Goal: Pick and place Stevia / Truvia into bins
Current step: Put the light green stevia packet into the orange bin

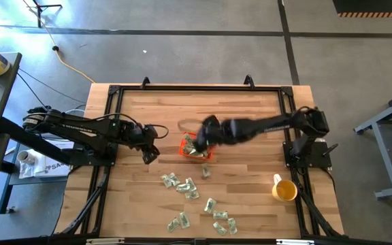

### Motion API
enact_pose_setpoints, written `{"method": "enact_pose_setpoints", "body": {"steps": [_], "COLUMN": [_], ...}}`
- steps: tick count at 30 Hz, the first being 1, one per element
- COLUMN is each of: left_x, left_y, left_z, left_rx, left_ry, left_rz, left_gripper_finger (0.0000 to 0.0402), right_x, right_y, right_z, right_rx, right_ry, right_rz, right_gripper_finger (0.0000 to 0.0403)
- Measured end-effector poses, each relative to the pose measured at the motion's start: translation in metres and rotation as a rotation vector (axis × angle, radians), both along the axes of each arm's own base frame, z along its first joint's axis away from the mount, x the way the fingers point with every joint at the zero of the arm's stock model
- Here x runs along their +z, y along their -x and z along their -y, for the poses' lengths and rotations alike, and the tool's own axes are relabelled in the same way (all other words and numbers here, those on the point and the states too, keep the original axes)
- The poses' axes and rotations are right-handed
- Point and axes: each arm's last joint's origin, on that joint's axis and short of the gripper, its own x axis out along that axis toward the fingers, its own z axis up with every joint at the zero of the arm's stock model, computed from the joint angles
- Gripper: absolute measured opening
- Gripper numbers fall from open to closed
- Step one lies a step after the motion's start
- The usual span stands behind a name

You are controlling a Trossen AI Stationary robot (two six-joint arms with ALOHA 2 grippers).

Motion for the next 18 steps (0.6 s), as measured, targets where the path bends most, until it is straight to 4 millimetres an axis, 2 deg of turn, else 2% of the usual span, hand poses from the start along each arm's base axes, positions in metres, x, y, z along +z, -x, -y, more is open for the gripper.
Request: {"method": "enact_pose_setpoints", "body": {"steps": [3,5,8,11,14,18], "left_x": [0.001,0.000,-0.004,-0.011,-0.020,-0.028], "left_y": [-0.002,-0.004,-0.008,-0.015,-0.021,-0.024], "left_z": [0.002,0.004,0.005,0.006,0.009,0.025], "left_rx": [-0.025,-0.047,-0.031,-0.009,0.007,-0.010], "left_ry": [0.068,0.114,0.156,0.181,0.259,0.356], "left_rz": [0.019,0.021,0.010,-0.009,-0.056,-0.114], "left_gripper_finger": [0.0232,0.0232,0.0232,0.0232,0.0232,0.0232], "right_x": [0.004,-0.008,-0.020,-0.016,-0.021,-0.015], "right_y": [-0.014,-0.021,-0.026,-0.031,-0.030,-0.018], "right_z": [0.020,0.028,0.029,0.023,0.017,0.012], "right_rx": [0.109,0.153,0.171,0.221,0.260,0.260], "right_ry": [-0.062,-0.108,-0.130,-0.128,-0.125,-0.062], "right_rz": [0.039,0.022,0.008,0.046,0.008,-0.087], "right_gripper_finger": [0.0003,0.0007,0.0026,0.0058,0.0101,0.0166]}}
